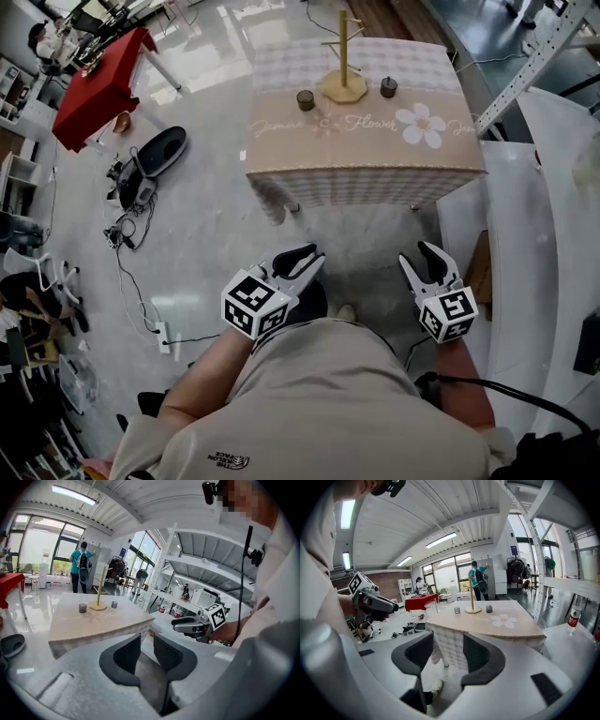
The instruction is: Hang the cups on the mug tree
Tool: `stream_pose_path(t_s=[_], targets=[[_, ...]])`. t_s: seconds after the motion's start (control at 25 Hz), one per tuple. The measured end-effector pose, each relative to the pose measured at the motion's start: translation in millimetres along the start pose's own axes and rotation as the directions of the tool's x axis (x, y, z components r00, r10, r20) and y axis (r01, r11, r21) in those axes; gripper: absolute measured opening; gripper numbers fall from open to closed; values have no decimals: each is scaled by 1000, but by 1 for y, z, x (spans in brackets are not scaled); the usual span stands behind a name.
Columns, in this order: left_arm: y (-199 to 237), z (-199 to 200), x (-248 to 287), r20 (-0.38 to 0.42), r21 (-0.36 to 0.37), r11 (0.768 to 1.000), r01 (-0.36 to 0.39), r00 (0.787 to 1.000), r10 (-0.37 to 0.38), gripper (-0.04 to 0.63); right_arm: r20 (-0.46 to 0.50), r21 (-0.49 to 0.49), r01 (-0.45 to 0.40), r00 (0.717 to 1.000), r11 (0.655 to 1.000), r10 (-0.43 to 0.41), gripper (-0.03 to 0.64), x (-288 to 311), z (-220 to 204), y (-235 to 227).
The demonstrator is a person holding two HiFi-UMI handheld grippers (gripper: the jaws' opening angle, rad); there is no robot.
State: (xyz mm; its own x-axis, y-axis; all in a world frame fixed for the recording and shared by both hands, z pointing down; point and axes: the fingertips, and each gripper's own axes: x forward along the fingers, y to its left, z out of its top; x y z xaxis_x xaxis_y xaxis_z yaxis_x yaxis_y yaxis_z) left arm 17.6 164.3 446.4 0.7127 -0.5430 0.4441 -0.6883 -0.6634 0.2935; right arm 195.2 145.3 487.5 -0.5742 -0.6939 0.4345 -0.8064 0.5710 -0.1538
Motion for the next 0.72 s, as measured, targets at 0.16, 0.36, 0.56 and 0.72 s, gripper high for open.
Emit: stream_pose_path(t_s=[0.16, 0.36, 0.56, 0.72], targets=[[49, 30, 17, -10, 18, 999, 29, 1000, -29, 82, -17, 4, 56, 998, 998, -56, 208, 48, 27, -25], [99, 62, 30, -40, 94, 991, 95, 995, -92, 8, -15, -42, 131, 991, 990, -132, 212, 107, 68, -61], [142, 79, 49, -83, 104, 985, 138, 988, -130, 7, 0, -5, 188, 982, 982, -188, 224, 166, 95, -106], [162, 98, 69, -69, 68, 990, 125, 990, -120, 8, -18, -5, 181, 983, 983, -181, 252, 218, 107, -148]])
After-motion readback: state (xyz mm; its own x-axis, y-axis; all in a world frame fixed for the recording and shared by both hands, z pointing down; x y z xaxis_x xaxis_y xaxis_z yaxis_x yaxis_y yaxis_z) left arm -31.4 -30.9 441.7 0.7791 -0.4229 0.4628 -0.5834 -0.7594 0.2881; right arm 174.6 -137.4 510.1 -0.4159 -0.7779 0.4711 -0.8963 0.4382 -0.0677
